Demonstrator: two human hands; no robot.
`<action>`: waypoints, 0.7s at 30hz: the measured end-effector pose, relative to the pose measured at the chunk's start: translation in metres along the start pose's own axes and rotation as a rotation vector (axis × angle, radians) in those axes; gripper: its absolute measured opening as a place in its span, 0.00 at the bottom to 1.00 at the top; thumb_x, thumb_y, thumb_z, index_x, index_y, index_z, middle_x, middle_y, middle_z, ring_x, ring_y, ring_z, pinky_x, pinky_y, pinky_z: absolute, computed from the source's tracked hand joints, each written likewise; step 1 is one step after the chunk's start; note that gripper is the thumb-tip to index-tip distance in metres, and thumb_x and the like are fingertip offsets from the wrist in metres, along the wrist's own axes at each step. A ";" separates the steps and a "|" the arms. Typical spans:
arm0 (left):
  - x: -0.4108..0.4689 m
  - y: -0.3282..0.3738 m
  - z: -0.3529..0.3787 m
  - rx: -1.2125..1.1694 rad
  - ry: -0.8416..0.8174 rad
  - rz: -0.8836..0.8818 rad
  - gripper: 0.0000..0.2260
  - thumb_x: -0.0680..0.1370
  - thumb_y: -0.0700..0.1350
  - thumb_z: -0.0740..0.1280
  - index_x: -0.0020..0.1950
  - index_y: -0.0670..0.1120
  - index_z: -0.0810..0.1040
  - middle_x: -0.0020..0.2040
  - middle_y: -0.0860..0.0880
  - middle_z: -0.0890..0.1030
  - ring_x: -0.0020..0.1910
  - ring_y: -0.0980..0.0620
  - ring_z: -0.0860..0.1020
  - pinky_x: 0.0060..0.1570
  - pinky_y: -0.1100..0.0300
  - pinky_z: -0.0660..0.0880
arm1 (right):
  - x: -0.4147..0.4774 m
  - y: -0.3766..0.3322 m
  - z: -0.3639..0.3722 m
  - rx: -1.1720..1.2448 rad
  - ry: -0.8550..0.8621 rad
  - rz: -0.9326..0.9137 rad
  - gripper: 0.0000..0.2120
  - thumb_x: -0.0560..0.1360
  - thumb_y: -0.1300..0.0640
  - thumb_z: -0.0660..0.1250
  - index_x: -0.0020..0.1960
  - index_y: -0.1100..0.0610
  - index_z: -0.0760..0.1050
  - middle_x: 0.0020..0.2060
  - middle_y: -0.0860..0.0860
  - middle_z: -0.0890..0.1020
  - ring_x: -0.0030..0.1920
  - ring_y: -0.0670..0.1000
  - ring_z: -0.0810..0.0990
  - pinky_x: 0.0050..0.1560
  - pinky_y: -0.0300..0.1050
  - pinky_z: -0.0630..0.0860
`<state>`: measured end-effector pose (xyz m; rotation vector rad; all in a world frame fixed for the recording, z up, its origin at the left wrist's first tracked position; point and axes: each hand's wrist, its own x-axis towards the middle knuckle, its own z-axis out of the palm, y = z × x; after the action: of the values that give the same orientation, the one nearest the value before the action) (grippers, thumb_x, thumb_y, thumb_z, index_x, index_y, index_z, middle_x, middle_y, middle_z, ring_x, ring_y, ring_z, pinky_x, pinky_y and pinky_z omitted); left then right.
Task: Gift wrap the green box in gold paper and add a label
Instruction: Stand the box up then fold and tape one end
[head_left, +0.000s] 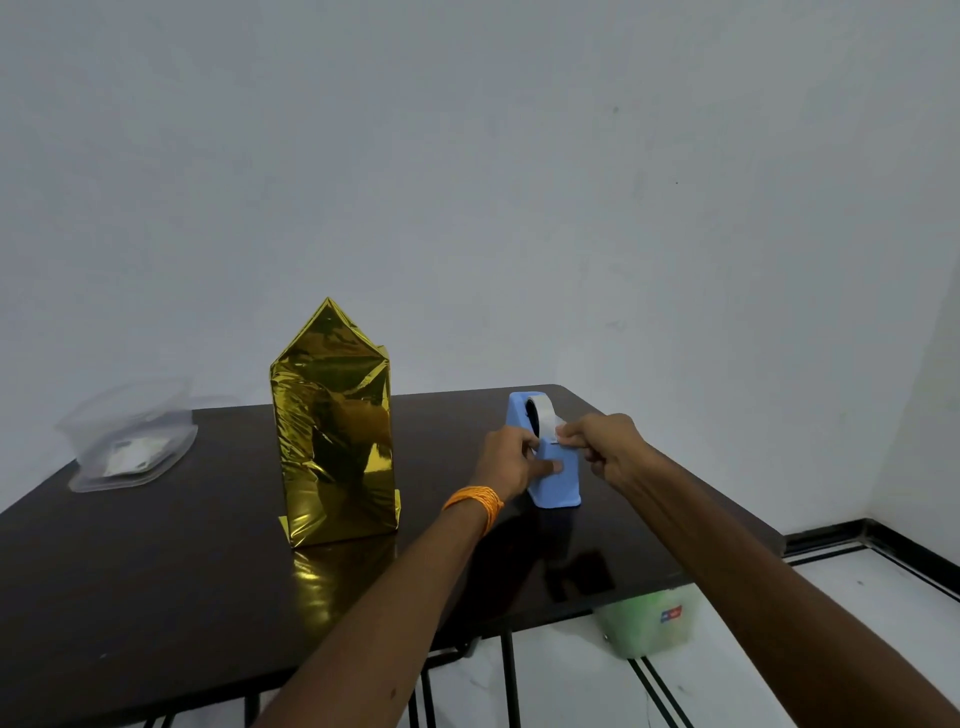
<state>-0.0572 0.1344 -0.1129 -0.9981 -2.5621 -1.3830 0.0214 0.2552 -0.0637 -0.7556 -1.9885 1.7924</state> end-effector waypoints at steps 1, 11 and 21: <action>0.000 0.000 0.001 0.003 -0.002 -0.001 0.12 0.69 0.49 0.78 0.39 0.42 0.79 0.36 0.44 0.79 0.34 0.49 0.74 0.36 0.52 0.75 | -0.002 0.003 0.000 0.012 0.002 0.006 0.09 0.71 0.67 0.71 0.34 0.61 0.76 0.23 0.50 0.76 0.25 0.47 0.63 0.23 0.38 0.60; -0.002 -0.001 0.000 0.015 0.009 0.008 0.11 0.70 0.48 0.77 0.38 0.44 0.78 0.35 0.47 0.77 0.34 0.52 0.72 0.30 0.63 0.66 | -0.011 0.029 0.004 0.119 0.025 0.008 0.11 0.73 0.61 0.75 0.35 0.63 0.77 0.19 0.48 0.74 0.15 0.41 0.67 0.17 0.34 0.62; 0.000 -0.008 0.005 0.002 0.033 -0.001 0.15 0.69 0.50 0.79 0.45 0.40 0.82 0.39 0.44 0.81 0.35 0.52 0.75 0.31 0.60 0.73 | -0.006 0.042 -0.012 -0.452 0.093 -0.206 0.11 0.69 0.59 0.77 0.31 0.61 0.81 0.27 0.52 0.79 0.25 0.45 0.72 0.26 0.37 0.68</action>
<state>-0.0603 0.1351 -0.1213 -0.9655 -2.5399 -1.3854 0.0395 0.2627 -0.1028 -0.7131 -2.3399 1.1839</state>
